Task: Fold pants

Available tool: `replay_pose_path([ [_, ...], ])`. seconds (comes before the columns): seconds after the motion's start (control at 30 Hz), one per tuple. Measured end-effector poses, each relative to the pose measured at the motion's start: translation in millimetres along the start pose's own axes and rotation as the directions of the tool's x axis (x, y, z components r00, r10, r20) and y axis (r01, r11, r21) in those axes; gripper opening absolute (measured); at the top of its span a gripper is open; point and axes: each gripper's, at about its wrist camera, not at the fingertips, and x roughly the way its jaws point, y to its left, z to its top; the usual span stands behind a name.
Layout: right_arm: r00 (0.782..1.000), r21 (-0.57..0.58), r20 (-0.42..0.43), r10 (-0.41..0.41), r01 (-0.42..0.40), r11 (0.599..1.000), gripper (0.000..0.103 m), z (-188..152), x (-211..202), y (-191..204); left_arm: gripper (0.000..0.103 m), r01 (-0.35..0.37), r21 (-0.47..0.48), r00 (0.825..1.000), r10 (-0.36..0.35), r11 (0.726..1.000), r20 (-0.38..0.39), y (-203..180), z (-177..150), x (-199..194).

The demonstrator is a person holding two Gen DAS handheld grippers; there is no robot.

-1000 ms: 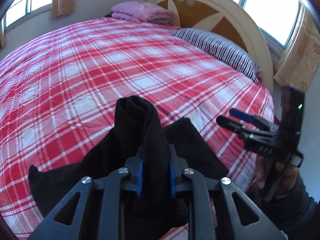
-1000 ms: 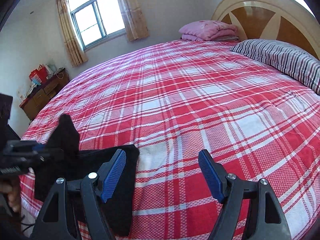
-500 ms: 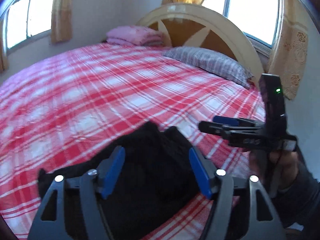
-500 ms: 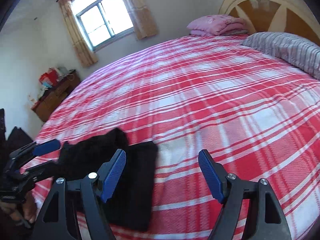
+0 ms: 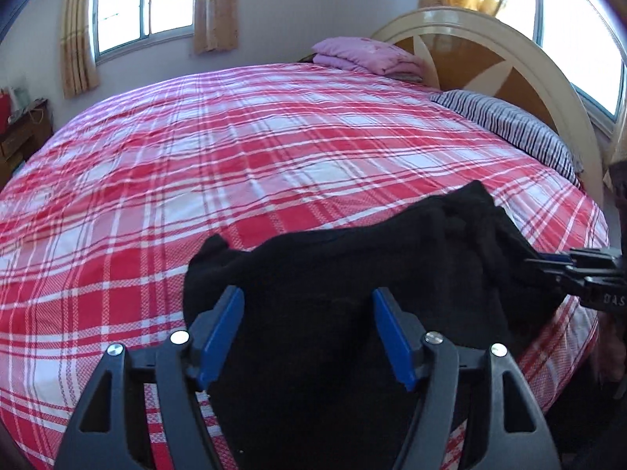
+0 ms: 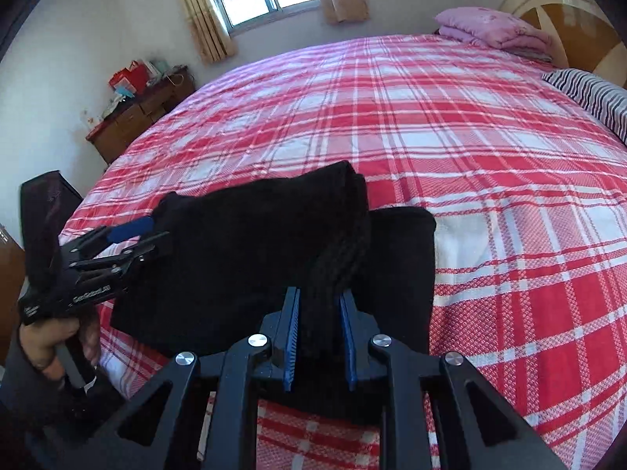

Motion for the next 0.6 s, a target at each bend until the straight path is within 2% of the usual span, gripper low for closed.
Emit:
replay_pose_path([
  [0.2,0.997,0.007,0.078,0.009,-0.010,1.000,0.016,-6,-28,-5,0.074,0.012,-0.002,1.000,-0.011,1.000,0.013,-3,0,-5],
  [0.33,0.999,0.065,0.015,-0.033,0.032,0.997,0.016,-17,-22,-24,0.079,0.015,0.013,1.000,-0.015,1.000,0.010,-7,-3,1],
  [0.43,1.000,0.097,-0.005,-0.008,0.009,0.995,0.017,-23,-16,-36,0.080,0.000,0.047,1.000,0.000,0.999,0.002,-14,-7,7],
  [0.5,1.000,0.104,-0.004,-0.006,0.006,0.995,0.017,-22,-17,-37,0.088,-0.011,0.067,1.000,0.011,0.998,0.007,-16,-8,9],
  [0.57,1.000,0.118,-0.009,0.002,-0.001,0.993,0.017,-21,-15,-40,0.092,-0.019,0.077,1.000,0.018,0.997,0.013,-18,-10,10],
  [0.6,1.000,0.123,-0.011,0.004,-0.003,0.992,0.021,-21,-16,-40,0.093,-0.019,0.080,1.000,0.018,0.997,0.013,-19,-10,10],
])
